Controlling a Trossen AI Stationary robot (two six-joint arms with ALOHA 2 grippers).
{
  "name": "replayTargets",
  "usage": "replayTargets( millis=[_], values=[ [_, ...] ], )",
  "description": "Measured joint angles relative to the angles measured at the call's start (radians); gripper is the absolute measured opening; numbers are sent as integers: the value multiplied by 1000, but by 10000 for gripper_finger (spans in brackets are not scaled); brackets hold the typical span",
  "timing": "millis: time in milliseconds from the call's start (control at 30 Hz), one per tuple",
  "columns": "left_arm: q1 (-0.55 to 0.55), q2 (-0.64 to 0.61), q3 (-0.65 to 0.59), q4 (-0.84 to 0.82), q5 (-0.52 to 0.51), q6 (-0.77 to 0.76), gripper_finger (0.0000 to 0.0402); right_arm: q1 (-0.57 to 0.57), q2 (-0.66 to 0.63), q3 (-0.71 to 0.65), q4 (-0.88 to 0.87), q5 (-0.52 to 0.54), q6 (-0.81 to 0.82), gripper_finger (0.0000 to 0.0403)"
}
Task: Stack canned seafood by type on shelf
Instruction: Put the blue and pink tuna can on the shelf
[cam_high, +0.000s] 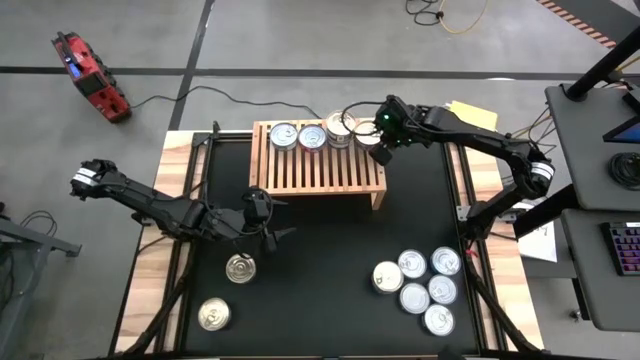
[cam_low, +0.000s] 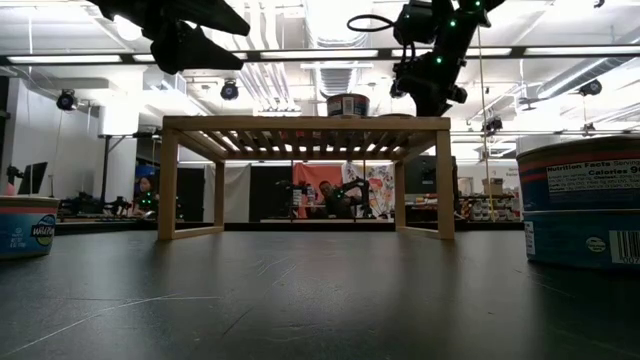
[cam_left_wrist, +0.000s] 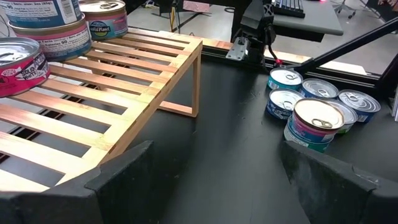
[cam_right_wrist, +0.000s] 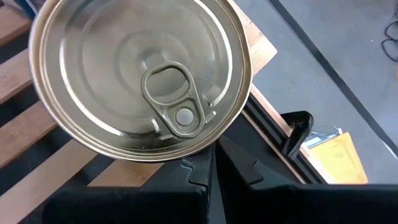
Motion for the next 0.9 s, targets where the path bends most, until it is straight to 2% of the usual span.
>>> replayTargets(
  millis=[700,900],
  values=[
    [0,0,0,0,0,6,334,0,0,-1,24,-6,-1,12],
    [-19,-43,5,-122,77,-98,334,0,0,-1,24,-6,-3,12]
  ],
)
